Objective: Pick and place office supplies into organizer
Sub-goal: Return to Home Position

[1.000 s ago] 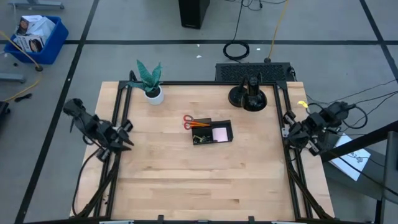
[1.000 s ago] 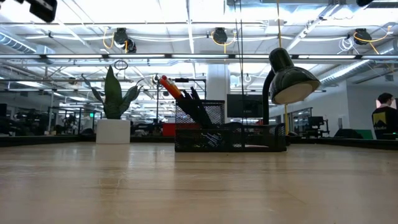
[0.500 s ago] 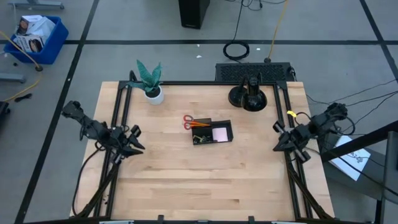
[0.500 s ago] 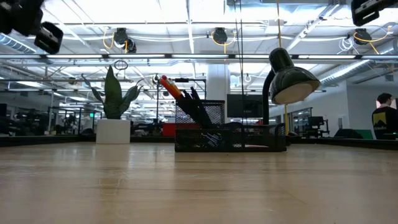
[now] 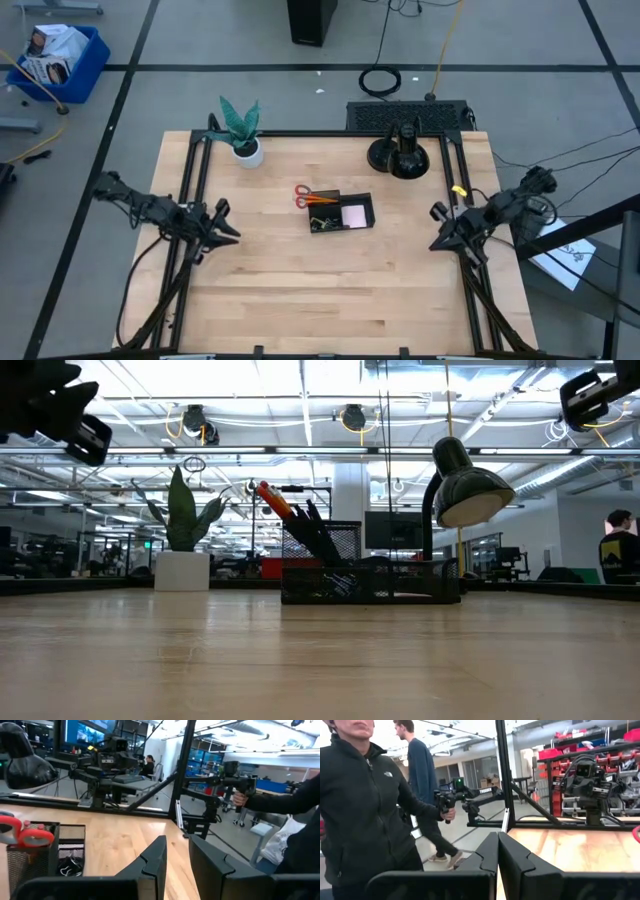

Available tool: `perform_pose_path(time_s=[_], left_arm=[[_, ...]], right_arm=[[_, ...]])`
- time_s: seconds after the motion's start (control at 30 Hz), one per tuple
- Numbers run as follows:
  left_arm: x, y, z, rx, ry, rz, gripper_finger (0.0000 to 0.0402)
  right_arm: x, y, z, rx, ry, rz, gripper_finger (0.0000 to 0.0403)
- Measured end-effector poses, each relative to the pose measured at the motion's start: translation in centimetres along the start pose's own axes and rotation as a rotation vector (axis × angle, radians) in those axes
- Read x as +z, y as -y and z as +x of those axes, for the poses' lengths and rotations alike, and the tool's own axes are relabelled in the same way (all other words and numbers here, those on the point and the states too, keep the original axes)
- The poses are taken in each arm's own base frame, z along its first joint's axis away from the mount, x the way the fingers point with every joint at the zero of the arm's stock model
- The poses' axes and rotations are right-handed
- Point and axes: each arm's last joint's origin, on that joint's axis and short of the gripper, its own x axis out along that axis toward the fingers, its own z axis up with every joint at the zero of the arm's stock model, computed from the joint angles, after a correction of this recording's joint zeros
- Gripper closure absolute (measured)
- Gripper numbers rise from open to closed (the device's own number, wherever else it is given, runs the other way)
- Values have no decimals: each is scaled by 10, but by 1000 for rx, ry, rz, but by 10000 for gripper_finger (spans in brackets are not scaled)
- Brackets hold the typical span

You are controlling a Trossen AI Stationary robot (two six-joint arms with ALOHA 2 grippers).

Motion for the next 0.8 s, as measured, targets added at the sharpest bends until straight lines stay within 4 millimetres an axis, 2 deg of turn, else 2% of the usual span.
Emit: perform_pose_path(time_s=[0.3, 0.47, 0.8], left_arm=[[0, -8, 0, 81, -1, 22, 316], [1, -14, 0, 113, 1, 47, 316], [1, -26, -1, 199, -7, 54, 316]], right_arm=[[-31, 5, 7, 14, 45, -18, 399], [-27, 10, 7, -36, 109, -9, 399], [-28, 26, 6, -192, 96, -29, 399]])
